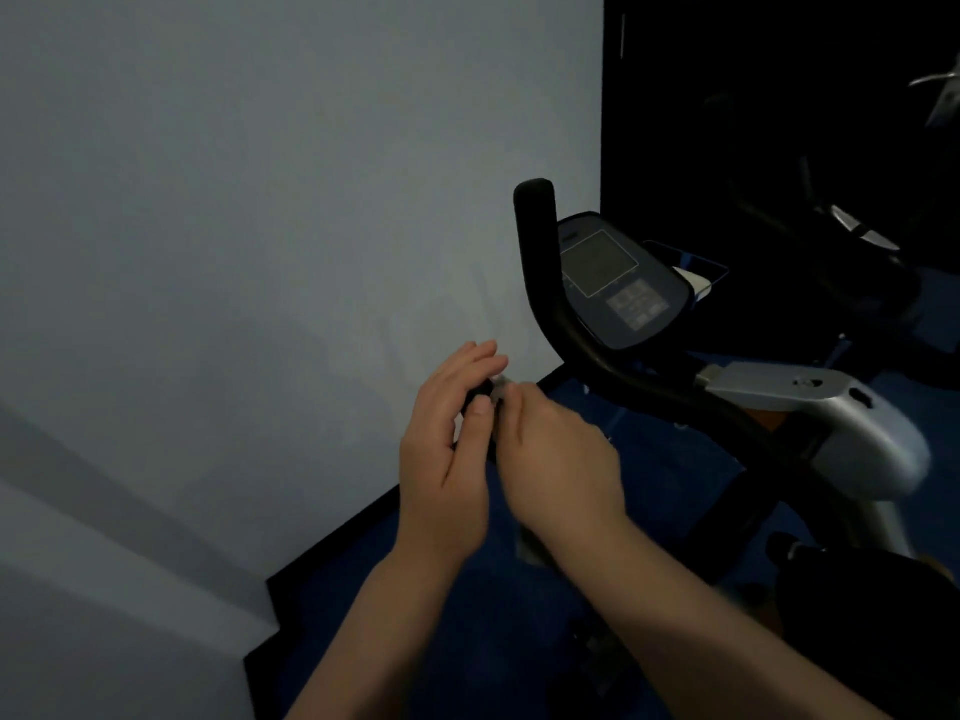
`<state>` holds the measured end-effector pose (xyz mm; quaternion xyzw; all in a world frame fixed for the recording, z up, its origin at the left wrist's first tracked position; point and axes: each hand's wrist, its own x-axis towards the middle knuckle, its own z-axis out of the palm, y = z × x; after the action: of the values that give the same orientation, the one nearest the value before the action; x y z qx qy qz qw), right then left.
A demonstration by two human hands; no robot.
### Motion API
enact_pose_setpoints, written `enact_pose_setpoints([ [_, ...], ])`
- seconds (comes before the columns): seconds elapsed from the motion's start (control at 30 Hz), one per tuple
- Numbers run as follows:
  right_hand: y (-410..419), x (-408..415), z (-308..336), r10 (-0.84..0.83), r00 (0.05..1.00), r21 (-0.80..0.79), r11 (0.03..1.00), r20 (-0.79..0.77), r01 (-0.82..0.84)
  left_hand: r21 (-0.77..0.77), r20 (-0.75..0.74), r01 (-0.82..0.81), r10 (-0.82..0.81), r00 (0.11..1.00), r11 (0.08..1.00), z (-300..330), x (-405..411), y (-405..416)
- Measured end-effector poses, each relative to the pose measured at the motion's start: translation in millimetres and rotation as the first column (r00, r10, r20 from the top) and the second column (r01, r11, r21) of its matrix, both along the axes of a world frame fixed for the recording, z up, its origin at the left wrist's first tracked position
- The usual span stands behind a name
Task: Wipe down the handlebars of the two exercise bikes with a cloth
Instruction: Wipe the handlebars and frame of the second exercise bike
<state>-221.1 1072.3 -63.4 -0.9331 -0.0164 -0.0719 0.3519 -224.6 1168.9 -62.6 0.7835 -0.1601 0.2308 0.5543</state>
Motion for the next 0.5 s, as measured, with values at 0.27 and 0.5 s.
enact_pose_setpoints([
  [0.27,-11.8,-4.4,-11.4,-0.052,0.989,0.052,0.997,-0.14,0.06,0.008,-0.043,0.035,-0.035,0.998,0.999,2.7,1.8,30.8],
  [0.5,20.1,23.0,17.1,-0.026,0.99,0.465,0.884,0.139,-0.042,-0.043,0.03,0.026,-0.024,0.999,0.999,10.1,9.3,42.1],
])
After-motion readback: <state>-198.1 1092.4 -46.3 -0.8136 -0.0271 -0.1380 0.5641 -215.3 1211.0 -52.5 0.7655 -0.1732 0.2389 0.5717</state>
